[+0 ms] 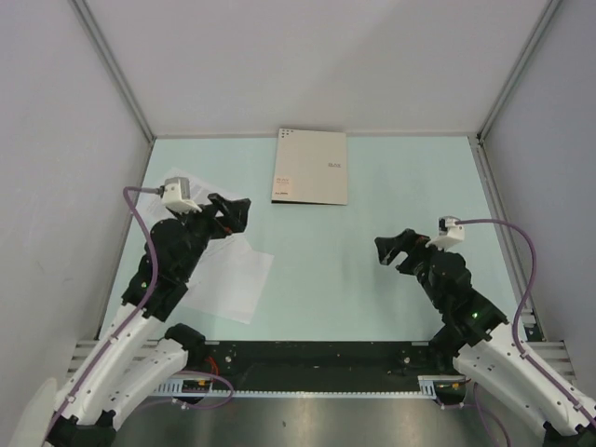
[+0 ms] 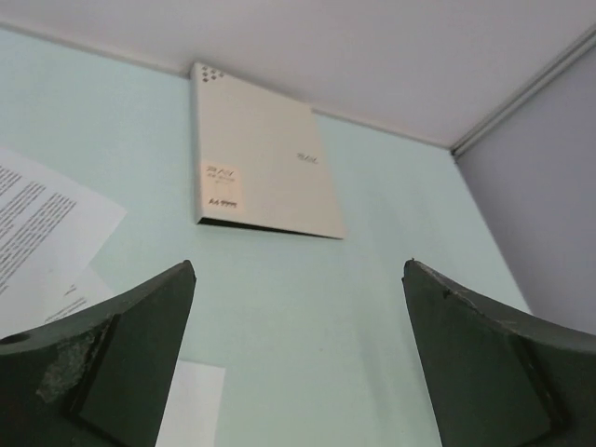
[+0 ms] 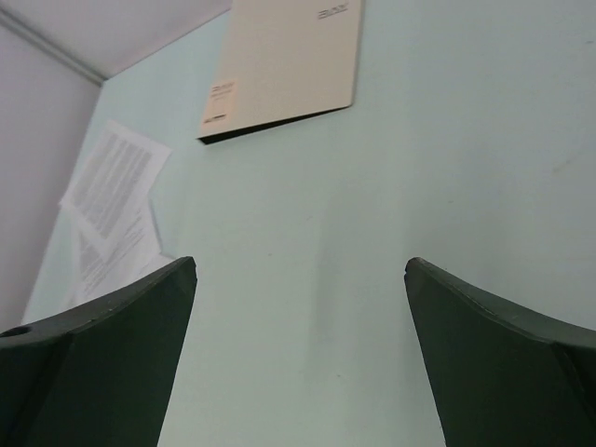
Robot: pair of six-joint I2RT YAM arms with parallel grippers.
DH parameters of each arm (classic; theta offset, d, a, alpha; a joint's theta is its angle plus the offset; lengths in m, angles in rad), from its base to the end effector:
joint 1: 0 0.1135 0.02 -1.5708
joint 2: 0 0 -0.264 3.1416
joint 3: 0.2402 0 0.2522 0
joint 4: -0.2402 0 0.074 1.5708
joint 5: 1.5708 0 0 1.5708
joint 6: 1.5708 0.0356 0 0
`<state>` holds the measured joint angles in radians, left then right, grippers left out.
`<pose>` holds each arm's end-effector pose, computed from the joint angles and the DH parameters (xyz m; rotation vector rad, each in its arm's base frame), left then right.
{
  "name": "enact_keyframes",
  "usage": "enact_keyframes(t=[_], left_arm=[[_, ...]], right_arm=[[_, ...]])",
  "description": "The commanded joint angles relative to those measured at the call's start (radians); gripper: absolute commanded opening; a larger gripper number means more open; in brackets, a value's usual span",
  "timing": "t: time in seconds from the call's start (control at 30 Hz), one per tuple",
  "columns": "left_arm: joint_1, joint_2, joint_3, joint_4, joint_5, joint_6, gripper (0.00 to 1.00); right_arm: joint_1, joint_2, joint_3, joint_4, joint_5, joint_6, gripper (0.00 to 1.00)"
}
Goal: Put the files into the folder
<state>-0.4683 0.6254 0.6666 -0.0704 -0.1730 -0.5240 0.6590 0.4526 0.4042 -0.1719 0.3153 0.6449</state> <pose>0.1431 -0.0655 0.3349 -0.1826 1.6257 -0.6294 0.1138 0.0742 0.2535 0.2181 1.8147 0.6519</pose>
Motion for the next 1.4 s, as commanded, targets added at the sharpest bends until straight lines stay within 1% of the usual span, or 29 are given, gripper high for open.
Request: enact_keyframes(t=[0.0, 0.07, 0.13, 0.17, 0.2, 0.23, 0.27, 0.3, 0.33, 0.37, 0.4, 0.47, 0.5, 0.53, 0.57, 0.6, 0.63, 0.67, 0.73, 0.77, 0.83, 0.87, 0.9, 0.97, 1.0, 1.03, 1.1, 1.33, 1.37], left_arm=[[0.007, 0.068, 0.110, -0.202, -0.005, 0.082, 1.00], [0.007, 0.121, 0.128, -0.163, 0.114, 0.133, 0.99], [0.007, 0.242, 0.175, -0.195, 0.161, 0.157, 1.00], [0.007, 0.296, 0.251, -0.227, 0.165, 0.186, 1.00], [0.007, 0.415, 0.298, -0.314, 0.165, 0.205, 1.00], [0.007, 0.477, 0.348, -0.360, 0.190, 0.229, 1.00], [0.005, 0.540, 0.449, -0.403, 0.202, 0.289, 1.00], [0.000, 0.657, 0.500, -0.490, 0.201, 0.314, 1.00], [-0.004, 0.706, 0.543, -0.511, 0.178, 0.338, 1.00], [-0.021, 0.749, 0.598, -0.519, 0.132, 0.391, 0.99], [-0.029, 0.823, 0.619, -0.514, 0.025, 0.413, 0.99], [-0.042, 0.891, 0.665, -0.480, -0.077, 0.471, 0.99], [-0.044, 0.957, 0.688, -0.467, -0.118, 0.485, 0.98], [-0.047, 0.986, 0.706, -0.445, -0.123, 0.502, 0.97], [-0.062, 1.010, 0.720, -0.409, -0.122, 0.572, 0.96], [-0.069, 1.049, 0.711, -0.297, -0.112, 0.619, 0.95], [-0.075, 1.065, 0.693, -0.234, -0.088, 0.671, 0.94], [-0.096, 1.085, 0.673, -0.185, -0.091, 0.762, 0.93], [-0.125, 1.149, 0.698, -0.161, -0.111, 0.838, 0.92], [-0.154, 1.166, 0.700, -0.157, -0.114, 0.927, 0.91], [-0.199, 1.212, 0.642, -0.092, -0.141, 1.039, 0.89], [-0.211, 1.227, 0.627, -0.062, -0.158, 1.146, 0.88], [-0.220, 1.261, 0.611, -0.042, -0.181, 1.183, 0.88], [-0.224, 1.289, 0.610, -0.014, -0.198, 1.216, 0.84], [-0.222, 1.321, 0.623, -0.032, -0.198, 1.217, 0.81], [-0.222, 1.338, 0.633, -0.026, -0.203, 1.223, 0.73], [-0.222, 1.390, 0.645, 0.018, -0.267, 1.263, 0.60], [-0.210, 1.504, 0.688, 0.112, -0.410, 1.317, 0.59], [-0.208, 1.517, 0.688, 0.156, -0.428, 1.341, 0.58]], right_arm=[[-0.044, 0.047, 0.100, -0.159, 0.126, -0.076, 1.00], [-0.055, 0.064, 0.128, -0.173, 0.100, -0.146, 1.00], [-0.062, 0.101, 0.166, -0.184, 0.099, -0.192, 1.00], [-0.065, 0.118, 0.180, -0.201, 0.105, -0.195, 1.00], [-0.076, 0.153, 0.192, -0.210, 0.114, -0.192, 1.00], [-0.081, 0.170, 0.221, -0.218, 0.108, -0.195, 1.00], [-0.085, 0.187, 0.234, -0.230, 0.097, -0.214, 1.00], [-0.091, 0.220, 0.246, -0.236, 0.084, -0.218, 1.00], [-0.107, 0.233, 0.261, -0.241, 0.055, -0.226, 1.00], [-0.117, 0.244, 0.266, -0.245, 0.032, -0.240, 1.00], [-0.131, 0.247, 0.266, -0.248, 0.009, -0.248, 1.00], [-0.183, 0.253, 0.266, -0.241, -0.056, -0.260, 1.00], [-0.200, 0.253, 0.266, -0.238, -0.085, -0.296, 1.00], [-0.222, 0.250, 0.266, -0.236, -0.140, -0.309, 1.00], [-0.255, 0.245, 0.266, -0.236, -0.159, -0.313, 1.00], [-0.272, 0.241, 0.266, -0.236, -0.174, -0.314, 1.00], [-0.285, 0.236, 0.266, -0.236, -0.209, -0.314, 1.00], [-0.303, 0.218, 0.266, -0.232, -0.229, -0.315, 1.00], [-0.306, 0.198, 0.266, -0.235, -0.252, -0.320, 1.00], [-0.305, 0.178, 0.266, -0.236, -0.254, -0.321, 1.00], [-0.306, 0.158, 0.266, -0.233, -0.268, -0.327, 1.00], [-0.305, 0.150, 0.265, -0.232, -0.269, -0.329, 1.00], [-0.305, 0.135, 0.263, -0.232, -0.268, -0.329, 1.00], [-0.305, 0.123, 0.260, -0.230, -0.265, -0.326, 1.00], [-0.306, 0.117, 0.257, -0.227, -0.269, -0.324, 1.00], [-0.306, 0.112, 0.252, -0.222, -0.275, -0.323, 1.00], [-0.306, 0.110, 0.245, -0.213, -0.297, -0.324, 1.00], [-0.306, 0.101, 0.239, -0.209, -0.302, -0.317, 1.00], [-0.306, 0.098, 0.236, -0.207, -0.297, -0.315, 1.00]])
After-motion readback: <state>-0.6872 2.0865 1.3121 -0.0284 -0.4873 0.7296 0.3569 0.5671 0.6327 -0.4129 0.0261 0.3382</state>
